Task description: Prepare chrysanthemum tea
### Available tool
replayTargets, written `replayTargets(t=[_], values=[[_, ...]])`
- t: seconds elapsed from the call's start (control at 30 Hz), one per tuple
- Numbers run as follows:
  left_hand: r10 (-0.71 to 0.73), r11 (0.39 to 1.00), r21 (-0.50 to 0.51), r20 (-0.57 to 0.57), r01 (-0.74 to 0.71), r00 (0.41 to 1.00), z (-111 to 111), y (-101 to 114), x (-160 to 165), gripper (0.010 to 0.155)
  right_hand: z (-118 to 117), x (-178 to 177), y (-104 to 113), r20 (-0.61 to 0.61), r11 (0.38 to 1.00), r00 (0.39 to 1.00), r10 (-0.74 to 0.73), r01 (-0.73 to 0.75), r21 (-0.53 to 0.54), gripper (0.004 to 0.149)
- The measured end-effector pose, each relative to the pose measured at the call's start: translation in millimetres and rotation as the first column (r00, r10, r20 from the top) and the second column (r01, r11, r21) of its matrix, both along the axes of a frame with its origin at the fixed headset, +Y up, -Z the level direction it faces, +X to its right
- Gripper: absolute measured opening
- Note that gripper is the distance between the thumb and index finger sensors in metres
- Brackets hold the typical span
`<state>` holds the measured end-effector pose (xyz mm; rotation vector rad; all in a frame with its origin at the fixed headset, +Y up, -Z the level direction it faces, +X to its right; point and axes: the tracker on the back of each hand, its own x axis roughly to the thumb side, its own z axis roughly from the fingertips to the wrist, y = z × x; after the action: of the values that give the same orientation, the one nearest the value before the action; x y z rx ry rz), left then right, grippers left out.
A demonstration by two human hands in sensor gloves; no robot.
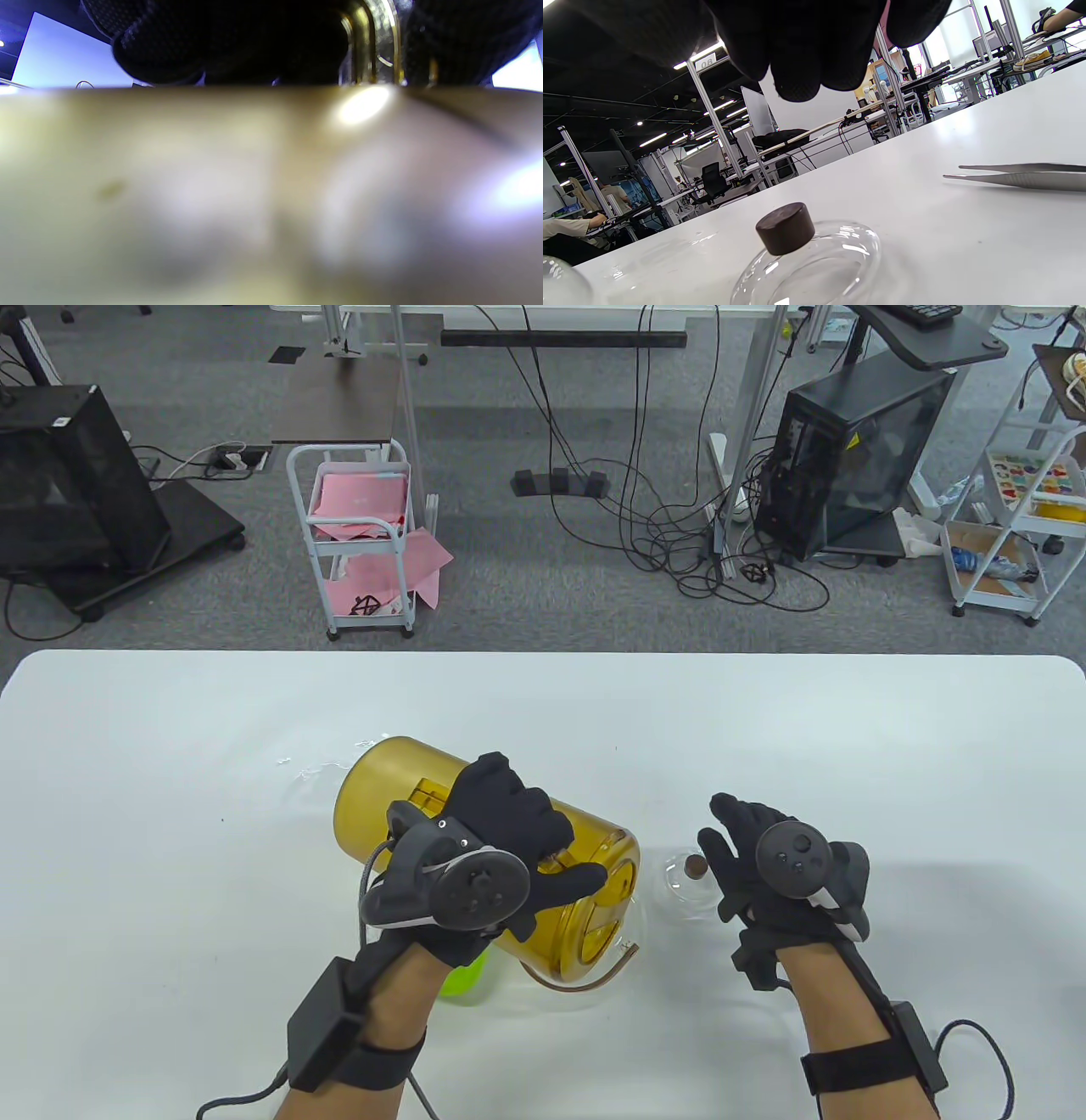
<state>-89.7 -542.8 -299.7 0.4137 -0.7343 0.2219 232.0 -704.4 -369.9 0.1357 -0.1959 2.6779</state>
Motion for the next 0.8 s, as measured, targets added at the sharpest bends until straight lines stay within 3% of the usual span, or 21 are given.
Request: replayTargets(t=[0.8], values=[[-0.017,1.000,0.007,-0.005,0.017,1.000,1.4,-0.1,1.4,0.050,0.0,-0.4,-0.2,-0.002,1.000,1.000,0.003,-0.003,-0.002,0.060]])
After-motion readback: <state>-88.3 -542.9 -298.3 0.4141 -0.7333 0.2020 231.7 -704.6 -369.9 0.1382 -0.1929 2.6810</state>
